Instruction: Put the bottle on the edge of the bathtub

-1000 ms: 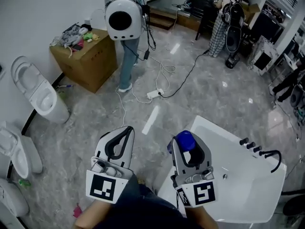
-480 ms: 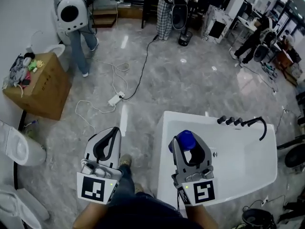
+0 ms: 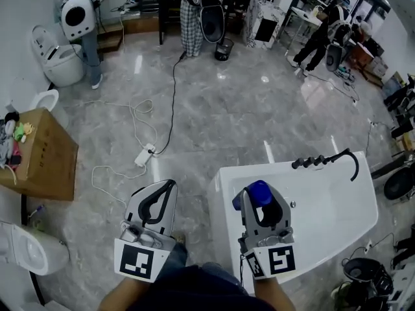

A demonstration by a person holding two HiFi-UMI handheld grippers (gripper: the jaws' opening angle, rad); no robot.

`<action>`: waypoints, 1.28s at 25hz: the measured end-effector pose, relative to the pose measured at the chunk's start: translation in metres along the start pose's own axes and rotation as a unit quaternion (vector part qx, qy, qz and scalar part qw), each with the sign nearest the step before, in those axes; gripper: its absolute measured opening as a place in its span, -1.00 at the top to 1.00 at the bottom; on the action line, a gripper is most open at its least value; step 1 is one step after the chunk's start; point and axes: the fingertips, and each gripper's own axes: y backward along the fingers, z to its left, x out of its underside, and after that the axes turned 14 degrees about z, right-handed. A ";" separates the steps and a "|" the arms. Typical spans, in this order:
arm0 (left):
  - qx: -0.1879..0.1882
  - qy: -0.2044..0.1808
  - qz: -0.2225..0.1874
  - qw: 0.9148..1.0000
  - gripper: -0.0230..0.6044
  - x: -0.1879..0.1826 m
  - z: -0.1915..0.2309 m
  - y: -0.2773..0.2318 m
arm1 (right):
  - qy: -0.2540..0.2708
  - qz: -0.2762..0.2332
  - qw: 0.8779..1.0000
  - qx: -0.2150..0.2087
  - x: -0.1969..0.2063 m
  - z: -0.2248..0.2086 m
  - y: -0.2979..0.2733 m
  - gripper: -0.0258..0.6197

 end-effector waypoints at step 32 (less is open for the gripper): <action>0.285 -0.085 0.022 0.954 0.85 0.006 -0.019 -0.291 | -0.060 0.083 0.984 0.144 0.068 -0.147 -0.155 0.41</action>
